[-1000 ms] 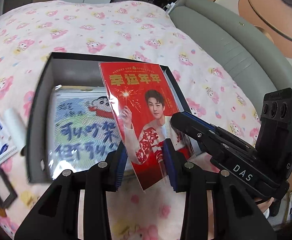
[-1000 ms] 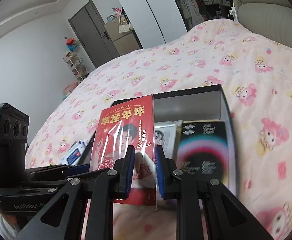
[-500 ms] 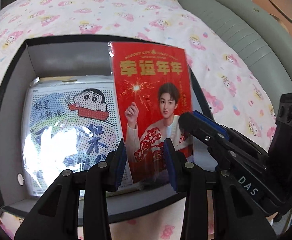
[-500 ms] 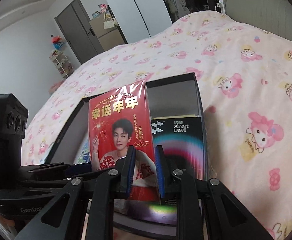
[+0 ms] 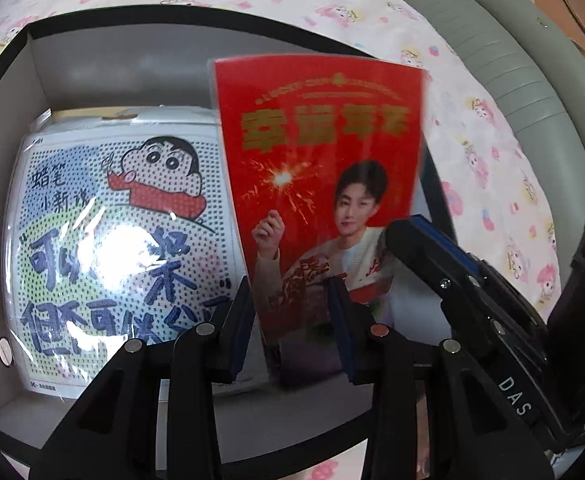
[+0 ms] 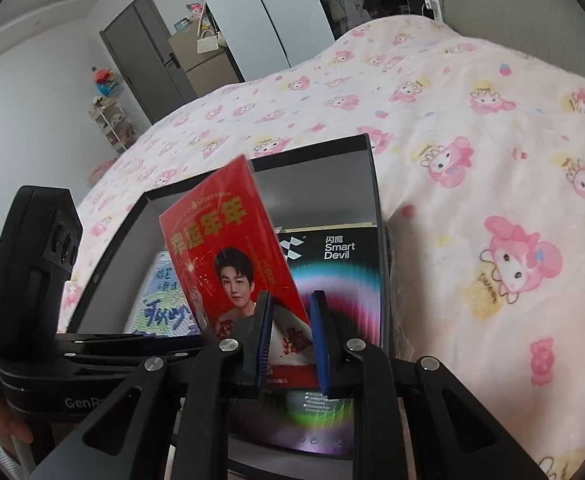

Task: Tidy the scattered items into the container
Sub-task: 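Lower the red envelope into the box beside the Smart Devil box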

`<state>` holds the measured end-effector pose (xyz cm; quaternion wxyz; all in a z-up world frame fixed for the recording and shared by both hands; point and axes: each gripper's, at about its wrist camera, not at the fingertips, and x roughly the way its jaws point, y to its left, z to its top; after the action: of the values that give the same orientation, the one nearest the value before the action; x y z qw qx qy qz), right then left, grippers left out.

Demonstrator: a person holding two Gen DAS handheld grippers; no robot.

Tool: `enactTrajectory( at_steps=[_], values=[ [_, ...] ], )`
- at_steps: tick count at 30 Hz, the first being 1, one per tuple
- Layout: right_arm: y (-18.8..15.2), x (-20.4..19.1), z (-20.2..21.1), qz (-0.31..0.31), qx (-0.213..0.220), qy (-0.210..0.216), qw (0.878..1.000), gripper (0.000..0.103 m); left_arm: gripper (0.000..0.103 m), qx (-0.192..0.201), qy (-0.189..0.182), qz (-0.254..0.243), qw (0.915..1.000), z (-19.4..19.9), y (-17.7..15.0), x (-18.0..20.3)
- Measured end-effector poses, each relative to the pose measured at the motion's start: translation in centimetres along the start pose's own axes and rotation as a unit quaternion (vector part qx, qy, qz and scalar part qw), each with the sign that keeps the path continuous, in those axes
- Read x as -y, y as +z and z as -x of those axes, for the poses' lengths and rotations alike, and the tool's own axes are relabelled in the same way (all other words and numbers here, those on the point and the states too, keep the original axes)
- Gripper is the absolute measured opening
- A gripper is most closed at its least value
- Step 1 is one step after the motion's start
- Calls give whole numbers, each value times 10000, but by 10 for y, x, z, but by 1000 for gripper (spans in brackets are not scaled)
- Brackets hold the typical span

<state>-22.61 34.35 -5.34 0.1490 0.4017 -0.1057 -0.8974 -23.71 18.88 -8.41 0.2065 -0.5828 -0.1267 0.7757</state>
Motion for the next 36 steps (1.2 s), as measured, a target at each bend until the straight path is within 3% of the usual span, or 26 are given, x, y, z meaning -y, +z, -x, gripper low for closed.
enactTrajectory(
  at_steps=[9,14,18,22,30,32,34,36],
  values=[
    [-5,-21,2,537,93,-192,9983,17,33,-87,276,68,9996,0,-6,-4],
    [-2,-17,-1,478,43,-469,9977,17,33,-69,246,20,9997,1,-8,-1],
    [2,-14,14,355,423,-377,9978,17,34,169,66,49,9998,10,-7,1],
    [3,-4,16,146,461,-495,9976,17,34,61,357,141,9992,2,0,-1],
    [6,11,10,-35,417,-496,9979,17,34,-25,361,-483,9982,-4,0,29],
    [6,15,10,-95,433,-421,9981,17,34,99,693,-590,9958,-2,1,35],
    [7,21,12,-223,432,-272,9985,17,34,49,790,-226,9966,-2,6,25],
    [10,28,15,-375,479,-108,9981,17,34,3,617,217,9979,-1,11,9]
  ],
)
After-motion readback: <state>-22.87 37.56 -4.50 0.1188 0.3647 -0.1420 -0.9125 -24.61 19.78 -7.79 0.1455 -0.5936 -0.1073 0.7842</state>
